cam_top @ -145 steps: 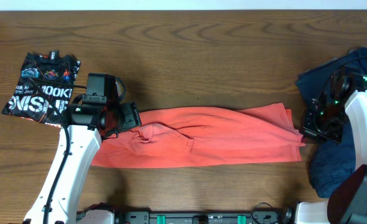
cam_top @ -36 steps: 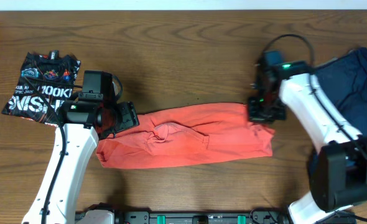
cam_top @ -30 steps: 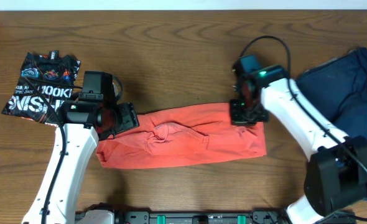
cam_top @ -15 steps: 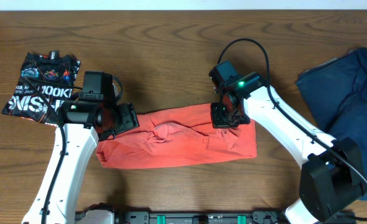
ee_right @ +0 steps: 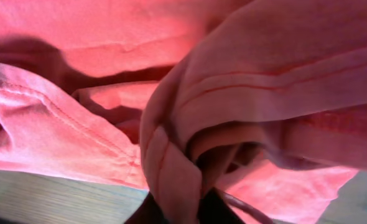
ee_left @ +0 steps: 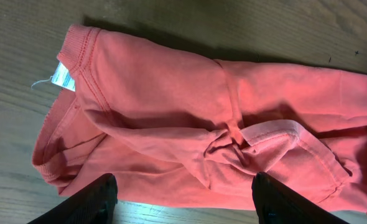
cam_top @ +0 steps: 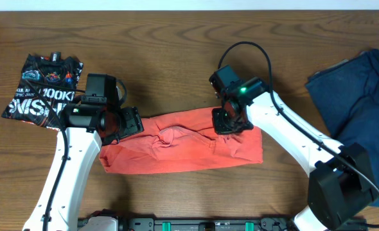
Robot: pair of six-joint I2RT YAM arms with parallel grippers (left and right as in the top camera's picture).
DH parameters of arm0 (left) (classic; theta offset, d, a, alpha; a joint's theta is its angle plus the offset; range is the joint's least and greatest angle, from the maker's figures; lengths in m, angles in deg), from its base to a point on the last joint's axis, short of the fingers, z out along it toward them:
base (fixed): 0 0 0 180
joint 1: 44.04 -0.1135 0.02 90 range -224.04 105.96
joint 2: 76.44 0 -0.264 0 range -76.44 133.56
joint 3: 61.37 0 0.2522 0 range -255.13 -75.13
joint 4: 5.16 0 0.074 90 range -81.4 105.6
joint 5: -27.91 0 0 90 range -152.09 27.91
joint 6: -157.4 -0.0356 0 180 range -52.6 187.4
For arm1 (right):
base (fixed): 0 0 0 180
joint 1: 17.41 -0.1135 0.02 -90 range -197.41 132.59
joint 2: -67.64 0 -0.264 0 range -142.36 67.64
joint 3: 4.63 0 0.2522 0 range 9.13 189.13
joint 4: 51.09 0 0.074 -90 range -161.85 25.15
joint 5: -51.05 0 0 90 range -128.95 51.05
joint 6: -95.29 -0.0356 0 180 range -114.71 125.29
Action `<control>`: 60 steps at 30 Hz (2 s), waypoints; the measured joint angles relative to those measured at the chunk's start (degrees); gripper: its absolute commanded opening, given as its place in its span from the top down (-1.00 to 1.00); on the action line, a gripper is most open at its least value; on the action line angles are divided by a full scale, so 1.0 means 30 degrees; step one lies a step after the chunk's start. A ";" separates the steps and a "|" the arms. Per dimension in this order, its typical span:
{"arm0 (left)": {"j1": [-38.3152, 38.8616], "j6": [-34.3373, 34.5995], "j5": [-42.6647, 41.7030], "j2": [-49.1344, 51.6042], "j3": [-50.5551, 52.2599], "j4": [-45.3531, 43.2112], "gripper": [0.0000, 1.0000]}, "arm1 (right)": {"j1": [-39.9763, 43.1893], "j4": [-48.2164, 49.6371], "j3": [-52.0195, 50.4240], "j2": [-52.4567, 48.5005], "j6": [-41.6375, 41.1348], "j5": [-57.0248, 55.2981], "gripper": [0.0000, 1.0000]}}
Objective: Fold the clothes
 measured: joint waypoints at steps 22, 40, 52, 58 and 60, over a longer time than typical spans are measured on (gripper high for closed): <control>0.0000 0.0000 -0.0007 0.0000 0.0000 0.0160 -0.43 | 0.0066 -0.0466 -0.0022 0.0000 -0.2382 -0.3687 0.31; 0.0000 -0.0007 0.0000 0.0000 0.0000 0.0226 -0.43 | 0.0874 0.1923 -0.0510 -0.1821 -0.6251 -0.4612 0.22; 0.0000 0.0000 0.0000 0.0000 0.0000 0.0226 -0.43 | 0.1843 0.3832 -0.0546 -0.2506 -0.6171 -0.4517 0.98; 0.0000 0.0000 -0.0007 0.0000 0.0000 0.0226 -0.43 | 0.1843 0.6914 -0.0619 -0.2506 -0.3592 -0.2106 0.88; 0.0000 0.0000 -0.0007 0.0000 0.0000 0.0226 -0.43 | 0.1843 0.8298 -0.0619 -0.2506 -0.2178 -0.0379 0.38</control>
